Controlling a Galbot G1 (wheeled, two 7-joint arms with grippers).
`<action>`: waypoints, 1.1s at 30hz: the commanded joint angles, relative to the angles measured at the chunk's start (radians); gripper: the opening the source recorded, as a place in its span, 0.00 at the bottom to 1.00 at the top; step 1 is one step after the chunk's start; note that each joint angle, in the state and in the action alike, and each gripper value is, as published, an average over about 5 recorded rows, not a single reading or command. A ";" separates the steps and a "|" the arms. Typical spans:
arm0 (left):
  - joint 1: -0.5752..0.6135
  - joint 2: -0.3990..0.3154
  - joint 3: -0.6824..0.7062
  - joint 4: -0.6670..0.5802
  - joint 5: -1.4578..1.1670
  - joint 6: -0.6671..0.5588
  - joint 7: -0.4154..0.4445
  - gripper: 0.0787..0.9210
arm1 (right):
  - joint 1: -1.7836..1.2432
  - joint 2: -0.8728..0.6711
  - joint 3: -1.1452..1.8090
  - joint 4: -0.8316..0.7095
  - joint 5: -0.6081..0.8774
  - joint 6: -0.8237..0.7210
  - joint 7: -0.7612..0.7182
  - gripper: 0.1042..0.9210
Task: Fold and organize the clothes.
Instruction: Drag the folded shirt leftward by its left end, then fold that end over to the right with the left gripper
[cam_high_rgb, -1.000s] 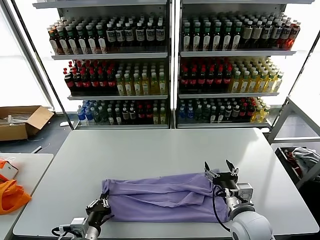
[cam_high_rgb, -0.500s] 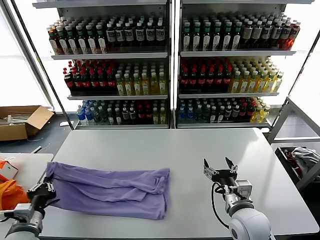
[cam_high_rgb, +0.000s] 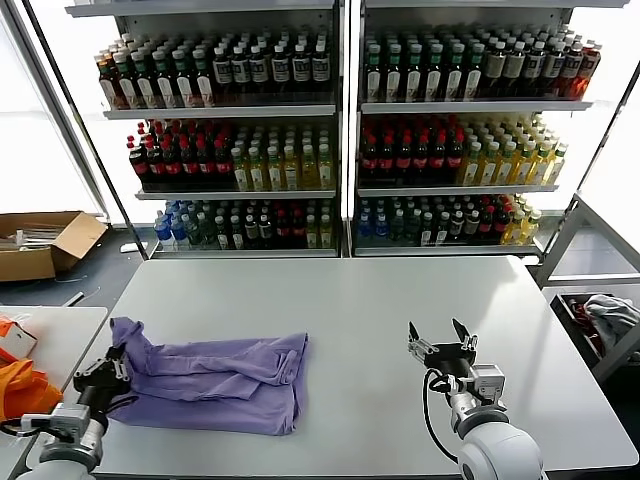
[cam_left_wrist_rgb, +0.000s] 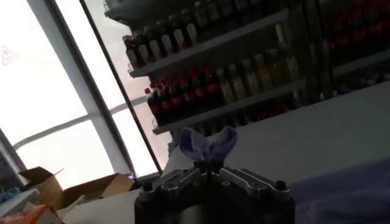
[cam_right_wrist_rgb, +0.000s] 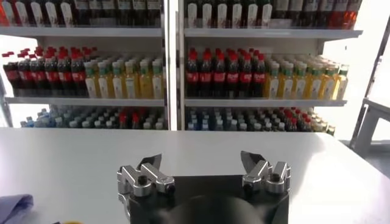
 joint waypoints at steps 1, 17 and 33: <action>-0.085 -0.132 0.393 -0.004 0.038 0.064 -0.031 0.01 | -0.061 0.006 0.035 0.052 -0.012 -0.001 -0.002 0.88; -0.177 -0.131 0.537 -0.021 0.029 0.127 -0.057 0.01 | -0.160 0.081 0.046 0.075 -0.072 0.023 -0.008 0.88; -0.189 -0.192 0.605 0.076 0.091 0.127 -0.047 0.02 | -0.197 0.100 0.032 0.077 -0.090 0.043 -0.009 0.88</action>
